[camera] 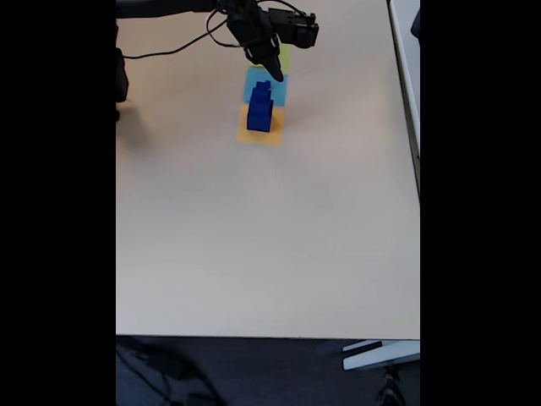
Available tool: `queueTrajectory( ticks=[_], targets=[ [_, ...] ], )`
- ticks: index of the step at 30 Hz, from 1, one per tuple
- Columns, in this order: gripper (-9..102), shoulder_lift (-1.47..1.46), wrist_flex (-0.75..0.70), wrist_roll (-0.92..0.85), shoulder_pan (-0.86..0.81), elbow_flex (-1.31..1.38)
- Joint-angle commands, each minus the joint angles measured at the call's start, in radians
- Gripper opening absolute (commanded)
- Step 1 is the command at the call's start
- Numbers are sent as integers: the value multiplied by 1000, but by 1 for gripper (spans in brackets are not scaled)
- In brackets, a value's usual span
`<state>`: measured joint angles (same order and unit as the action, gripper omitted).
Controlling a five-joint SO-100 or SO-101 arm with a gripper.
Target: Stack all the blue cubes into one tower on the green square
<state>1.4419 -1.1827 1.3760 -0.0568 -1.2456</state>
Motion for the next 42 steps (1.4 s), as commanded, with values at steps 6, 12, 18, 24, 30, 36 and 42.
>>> queueTrajectory(
  ticks=[6, 12, 18, 24, 30, 36, 42],
  targets=[
    [13, 104, -5, 12, -25, 0],
    [16, 114, -5, 29, -17, -34],
    [18, 114, 0, 21, -11, -32],
    [18, 114, 6, 40, -12, -31],
    [26, 114, -2, 97, 2, -48],
    [35, 114, 2, 127, 17, -72],
    [37, 120, 20, 135, 21, -121]
  ],
)
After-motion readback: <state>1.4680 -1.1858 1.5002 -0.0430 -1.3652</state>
